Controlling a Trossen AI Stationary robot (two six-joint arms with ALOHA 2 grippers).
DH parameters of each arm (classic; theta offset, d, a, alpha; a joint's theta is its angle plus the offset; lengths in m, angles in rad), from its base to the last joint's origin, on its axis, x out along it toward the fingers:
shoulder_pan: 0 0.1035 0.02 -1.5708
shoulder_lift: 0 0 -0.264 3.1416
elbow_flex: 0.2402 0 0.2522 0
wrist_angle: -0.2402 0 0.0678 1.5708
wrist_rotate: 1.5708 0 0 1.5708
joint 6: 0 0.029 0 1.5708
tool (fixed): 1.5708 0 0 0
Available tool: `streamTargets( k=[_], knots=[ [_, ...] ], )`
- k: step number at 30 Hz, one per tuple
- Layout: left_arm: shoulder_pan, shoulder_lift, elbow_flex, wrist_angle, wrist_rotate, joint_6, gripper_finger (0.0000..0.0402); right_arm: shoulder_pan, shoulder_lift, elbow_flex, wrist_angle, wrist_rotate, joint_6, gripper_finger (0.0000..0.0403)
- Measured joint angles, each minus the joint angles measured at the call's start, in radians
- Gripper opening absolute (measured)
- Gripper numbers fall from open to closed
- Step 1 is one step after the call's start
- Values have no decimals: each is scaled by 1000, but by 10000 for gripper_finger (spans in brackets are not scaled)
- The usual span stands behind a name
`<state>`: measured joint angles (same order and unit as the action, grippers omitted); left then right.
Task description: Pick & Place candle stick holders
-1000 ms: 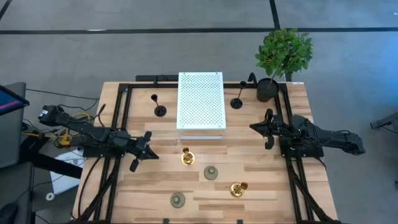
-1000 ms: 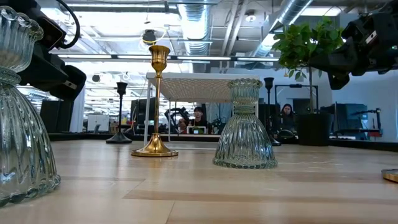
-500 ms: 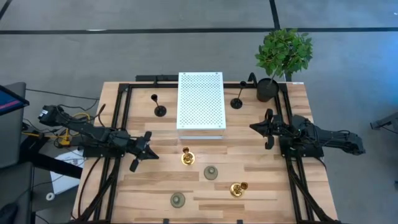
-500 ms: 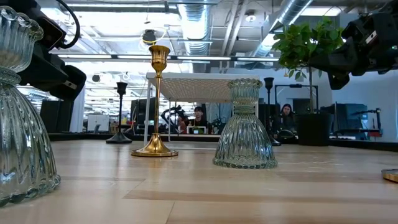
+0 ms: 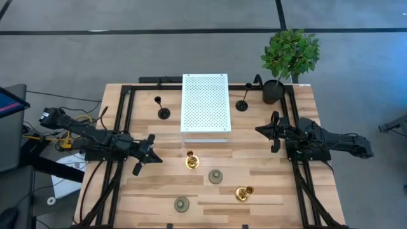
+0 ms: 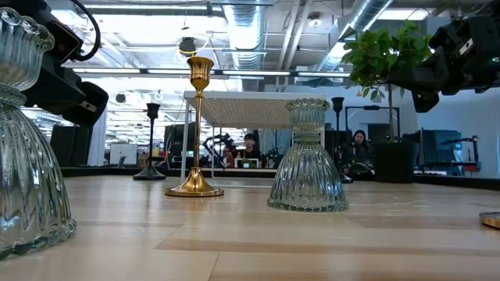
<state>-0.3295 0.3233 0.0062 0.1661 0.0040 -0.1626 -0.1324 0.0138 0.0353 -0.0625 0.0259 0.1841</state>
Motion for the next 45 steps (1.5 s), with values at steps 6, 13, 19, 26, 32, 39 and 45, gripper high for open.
streamTargets(
  k=[6,13,19,26,32,39,45],
  knots=[
    [0,0,0,0,0,0,8,0,0,0,0,0,0,0],
    [0,0,0,0,0,0,8,0,0,0,0,0,0,0],
    [0,0,0,0,-3,0,8,0,0,0,0,0,0,0],
    [0,0,0,0,-5,0,8,0,0,0,0,0,0,0],
    [0,0,0,6,-7,0,8,0,0,0,0,0,0,0],
    [0,0,0,14,-7,0,8,0,0,0,0,0,0,0],
    [0,0,0,16,-7,0,8,0,0,0,0,0,0,0]
  ],
)
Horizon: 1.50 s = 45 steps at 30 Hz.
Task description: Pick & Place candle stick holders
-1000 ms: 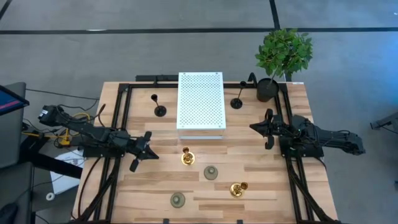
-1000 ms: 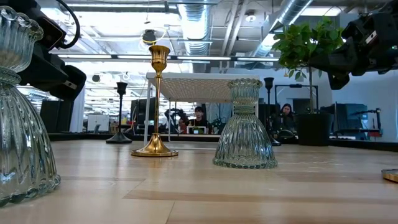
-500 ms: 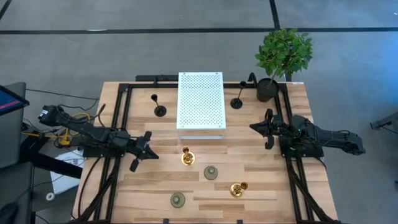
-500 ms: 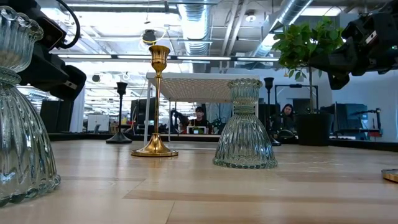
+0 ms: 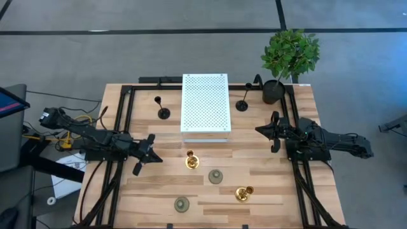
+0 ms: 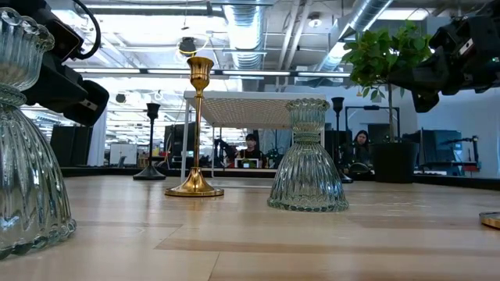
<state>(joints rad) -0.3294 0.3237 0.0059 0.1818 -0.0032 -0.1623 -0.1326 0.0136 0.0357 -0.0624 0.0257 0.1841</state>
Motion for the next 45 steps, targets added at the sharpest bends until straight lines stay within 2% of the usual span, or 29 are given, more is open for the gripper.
streamTargets(
  k=[36,39,45],
  knots=[
    [0,0,0,23,0,-2,8,0,0,0,0,0,0,0],
    [0,0,0,43,0,-43,8,-2,0,0,0,0,-34,0],
    [0,0,0,118,0,-227,8,-6,0,0,0,0,-78,0]
  ],
)
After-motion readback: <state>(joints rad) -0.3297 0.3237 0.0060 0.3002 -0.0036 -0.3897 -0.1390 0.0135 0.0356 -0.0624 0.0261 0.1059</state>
